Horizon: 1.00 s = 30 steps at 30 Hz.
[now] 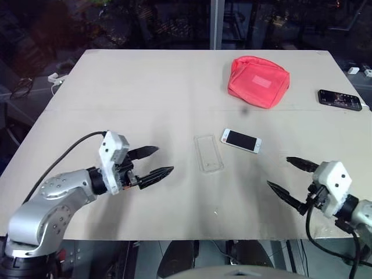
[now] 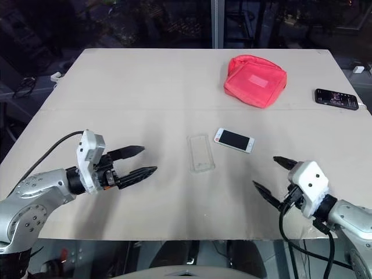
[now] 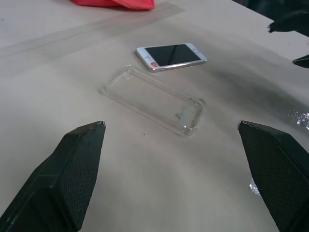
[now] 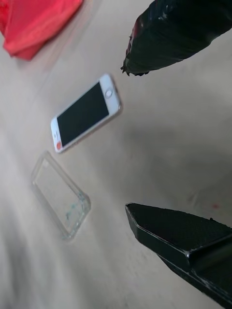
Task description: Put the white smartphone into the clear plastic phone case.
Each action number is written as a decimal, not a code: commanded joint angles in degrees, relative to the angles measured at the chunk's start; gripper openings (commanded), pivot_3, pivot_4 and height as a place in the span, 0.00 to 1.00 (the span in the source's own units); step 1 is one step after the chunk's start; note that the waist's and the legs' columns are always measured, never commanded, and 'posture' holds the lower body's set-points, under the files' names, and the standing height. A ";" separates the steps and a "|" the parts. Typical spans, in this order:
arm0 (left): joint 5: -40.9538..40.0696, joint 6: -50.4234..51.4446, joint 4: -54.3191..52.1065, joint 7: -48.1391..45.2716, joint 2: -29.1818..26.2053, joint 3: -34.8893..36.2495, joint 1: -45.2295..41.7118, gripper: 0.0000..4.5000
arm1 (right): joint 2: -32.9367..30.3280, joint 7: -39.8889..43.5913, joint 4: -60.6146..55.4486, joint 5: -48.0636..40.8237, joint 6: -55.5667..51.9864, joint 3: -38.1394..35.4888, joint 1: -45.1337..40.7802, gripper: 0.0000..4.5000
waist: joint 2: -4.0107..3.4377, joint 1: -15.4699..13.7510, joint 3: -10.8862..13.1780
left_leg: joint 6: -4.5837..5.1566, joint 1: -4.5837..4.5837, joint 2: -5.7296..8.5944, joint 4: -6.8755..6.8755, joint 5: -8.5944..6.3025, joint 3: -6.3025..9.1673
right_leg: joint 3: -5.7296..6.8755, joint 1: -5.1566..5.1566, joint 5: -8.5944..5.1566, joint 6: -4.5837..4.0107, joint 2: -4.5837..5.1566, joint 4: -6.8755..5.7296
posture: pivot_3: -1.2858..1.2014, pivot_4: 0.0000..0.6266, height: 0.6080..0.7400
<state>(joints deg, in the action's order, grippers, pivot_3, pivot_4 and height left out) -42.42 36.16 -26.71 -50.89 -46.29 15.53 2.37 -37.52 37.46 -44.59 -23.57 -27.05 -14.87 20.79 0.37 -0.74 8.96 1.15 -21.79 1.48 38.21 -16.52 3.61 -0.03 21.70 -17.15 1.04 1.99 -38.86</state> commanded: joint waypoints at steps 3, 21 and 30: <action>5.97 -6.77 5.75 -8.57 -3.18 -5.37 -5.49 1.00 | -0.08 -0.27 -2.76 -0.36 0.37 1.62 -0.44 1.00 | 0.01 -0.11 0.00 | 0.01 0.00 0.01 0.01 -0.01 0.00 | 0.01 0.00 0.00 0.00 0.00 0.00 | 0.52 0.24 1.00; 42.65 -63.18 86.12 -41.61 17.59 -41.99 -64.84 1.00 | -0.83 -5.06 -15.41 -2.47 4.92 0.07 6.37 1.00 | 0.50 2.10 0.27 | 0.13 -0.15 0.23 0.14 -0.04 0.11 | 0.15 0.05 0.01 0.12 -0.07 -0.08 | 0.52 0.24 1.00; 47.18 -71.77 97.41 -41.61 21.76 -45.19 -69.16 1.00 | -5.71 -13.97 -15.41 -4.52 9.58 1.68 10.37 1.00 | 0.64 1.57 0.33 | 0.32 -0.18 0.26 0.22 -0.14 0.21 | 0.19 0.03 0.02 0.14 -0.07 -0.11 | 0.52 0.24 1.00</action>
<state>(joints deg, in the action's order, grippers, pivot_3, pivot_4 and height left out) 3.26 -34.62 69.58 -92.31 -24.95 -29.77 -66.59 -42.58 25.15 -57.66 -27.31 -19.38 -13.18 30.92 1.01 0.83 9.29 1.48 -21.96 1.74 38.44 -16.67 3.81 0.15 21.71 -17.13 1.18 1.93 -38.97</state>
